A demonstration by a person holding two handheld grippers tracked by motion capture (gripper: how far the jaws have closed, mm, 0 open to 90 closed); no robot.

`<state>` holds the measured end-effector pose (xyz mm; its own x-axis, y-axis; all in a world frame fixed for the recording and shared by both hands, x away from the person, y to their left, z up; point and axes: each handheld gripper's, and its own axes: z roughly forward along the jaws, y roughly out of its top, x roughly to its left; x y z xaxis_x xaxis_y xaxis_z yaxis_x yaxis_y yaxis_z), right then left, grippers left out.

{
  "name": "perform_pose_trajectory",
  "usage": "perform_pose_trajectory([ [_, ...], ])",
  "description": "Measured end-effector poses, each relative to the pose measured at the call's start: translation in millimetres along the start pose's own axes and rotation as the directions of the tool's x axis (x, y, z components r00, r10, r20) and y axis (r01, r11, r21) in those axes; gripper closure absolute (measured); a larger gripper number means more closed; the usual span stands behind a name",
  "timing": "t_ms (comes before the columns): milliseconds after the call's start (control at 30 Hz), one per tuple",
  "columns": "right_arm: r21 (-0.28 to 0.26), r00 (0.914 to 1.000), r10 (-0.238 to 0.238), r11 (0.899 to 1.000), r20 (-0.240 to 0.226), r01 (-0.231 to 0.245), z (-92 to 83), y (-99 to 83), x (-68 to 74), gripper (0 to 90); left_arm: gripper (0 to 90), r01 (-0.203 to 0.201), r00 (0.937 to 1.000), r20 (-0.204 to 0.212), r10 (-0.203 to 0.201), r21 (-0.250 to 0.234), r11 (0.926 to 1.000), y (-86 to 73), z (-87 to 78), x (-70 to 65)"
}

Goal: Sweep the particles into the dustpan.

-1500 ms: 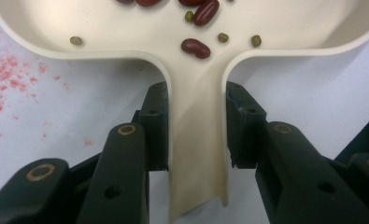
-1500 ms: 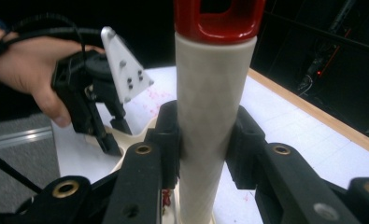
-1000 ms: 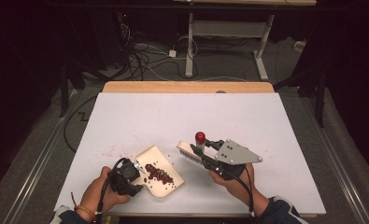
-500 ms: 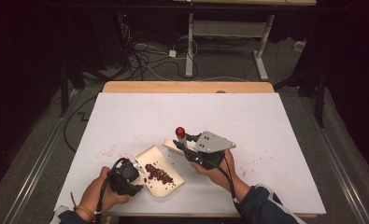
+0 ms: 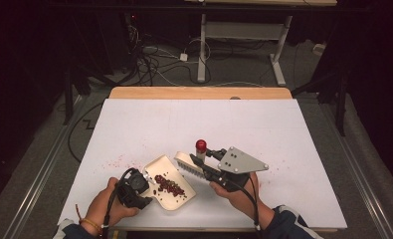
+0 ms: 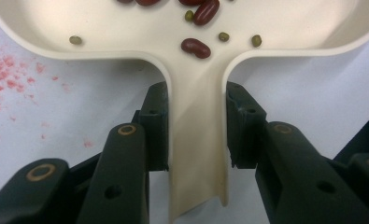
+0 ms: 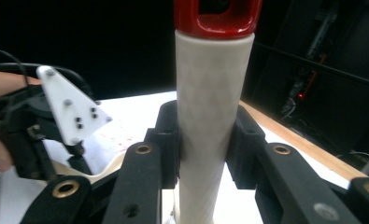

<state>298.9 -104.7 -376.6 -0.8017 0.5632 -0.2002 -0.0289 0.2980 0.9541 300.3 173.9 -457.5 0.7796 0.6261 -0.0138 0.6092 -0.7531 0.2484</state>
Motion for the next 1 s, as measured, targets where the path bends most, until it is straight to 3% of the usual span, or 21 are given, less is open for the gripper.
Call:
perform_pose_trajectory([
  [67,0.010,0.9998,-0.013,1.000,0.017,0.013,4.6,-1.9,-0.5,70.0,64.0,-0.002,1.0000,0.001,0.002,0.002,1.0000,0.0,-0.3,0.2],
  [167,0.039,0.9959,-0.082,0.996,0.039,0.080,19.2,-8.1,3.1,70.0,64.0,-0.001,1.0000,0.006,0.001,0.015,0.9999,-0.1,-1.1,-0.3],
  [367,0.067,0.9932,-0.116,0.991,0.012,0.115,34.1,-12.0,12.4,70.0,64.0,0.003,0.9996,0.027,-0.004,0.018,0.9998,-5.0,-4.3,1.9],
  [467,0.067,0.9970,-0.075,0.995,-0.022,0.076,35.7,-12.6,14.5,69.9,64.0,0.016,0.9990,0.042,-0.016,0.014,0.9998,-5.0,-4.4,3.7],
  [567,0.080,0.9991,-0.039,0.996,-0.018,0.040,35.7,-12.2,20.8,69.5,64.0,0.029,0.9984,0.048,-0.029,0.001,0.9996,-5.0,-6.7,5.4],
  [733,0.042,0.9974,0.012,0.999,-0.071,-0.009,27.9,-4.0,34.7,70.0,64.0,0.023,0.9989,0.041,-0.024,0.010,0.9997,-2.9,-5.9,5.1],
  [900,0.004,0.9998,-0.018,1.000,-0.007,0.018,15.7,5.0,25.3,70.0,63.9,0.021,0.9992,0.035,-0.021,0.006,0.9998,-2.3,-5.8,4.8],
  [1000,0.006,0.9997,-0.025,1.000,0.007,0.024,10.6,6.5,19.2,70.0,63.9,0.017,0.9995,0.026,-0.017,0.013,0.9998,-1.6,-3.8,3.8],
])
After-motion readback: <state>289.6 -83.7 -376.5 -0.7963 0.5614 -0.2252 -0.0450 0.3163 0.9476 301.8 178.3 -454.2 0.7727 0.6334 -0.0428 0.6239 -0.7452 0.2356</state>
